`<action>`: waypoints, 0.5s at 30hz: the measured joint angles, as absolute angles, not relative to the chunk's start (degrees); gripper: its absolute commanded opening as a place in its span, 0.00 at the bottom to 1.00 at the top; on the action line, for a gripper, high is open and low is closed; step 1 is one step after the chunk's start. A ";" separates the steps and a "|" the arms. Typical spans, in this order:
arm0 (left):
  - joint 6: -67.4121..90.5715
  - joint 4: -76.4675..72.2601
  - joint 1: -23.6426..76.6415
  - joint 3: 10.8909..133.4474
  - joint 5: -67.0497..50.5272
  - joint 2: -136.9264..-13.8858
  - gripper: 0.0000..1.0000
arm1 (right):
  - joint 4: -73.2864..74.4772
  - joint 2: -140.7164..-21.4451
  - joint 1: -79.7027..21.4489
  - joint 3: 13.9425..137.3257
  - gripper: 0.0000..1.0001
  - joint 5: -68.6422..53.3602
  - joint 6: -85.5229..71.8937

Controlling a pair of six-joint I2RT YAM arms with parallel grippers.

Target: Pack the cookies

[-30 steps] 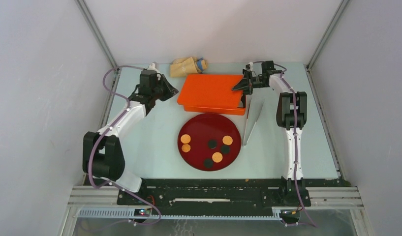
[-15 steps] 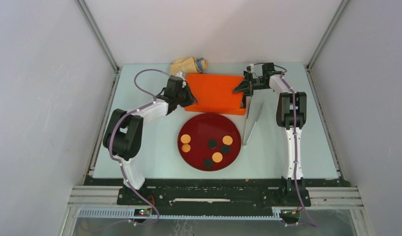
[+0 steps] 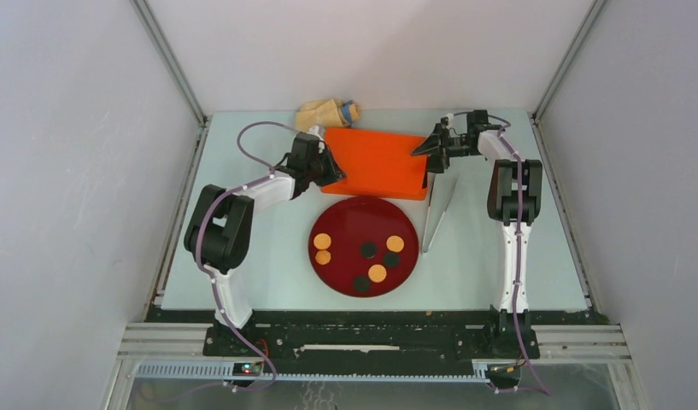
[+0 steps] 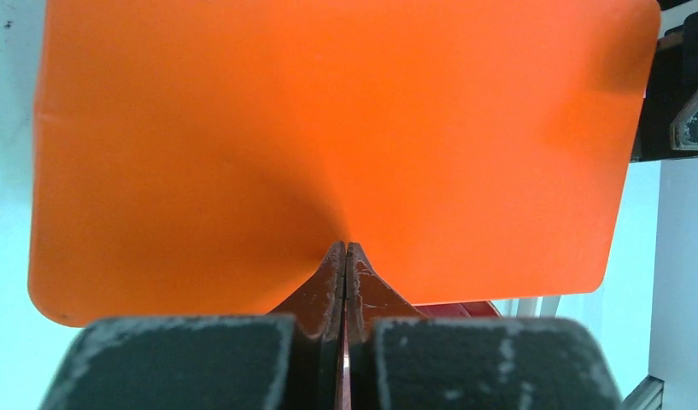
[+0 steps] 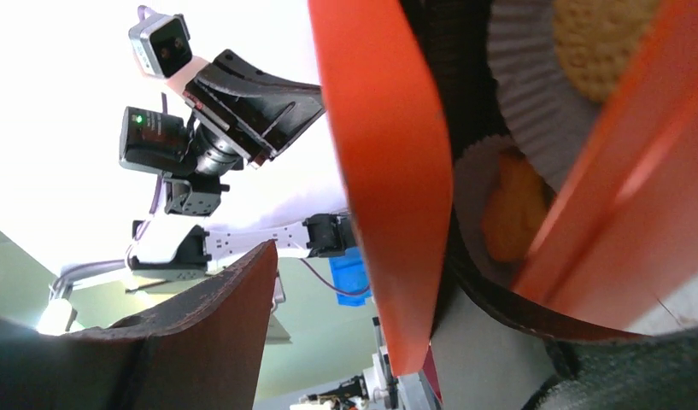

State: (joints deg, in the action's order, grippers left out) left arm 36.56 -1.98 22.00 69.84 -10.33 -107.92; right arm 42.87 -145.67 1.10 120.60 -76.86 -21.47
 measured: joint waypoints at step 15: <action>37.56 -3.11 22.02 69.80 -12.21 -108.12 0.00 | 42.57 -133.91 4.23 116.07 0.66 -58.83 -25.71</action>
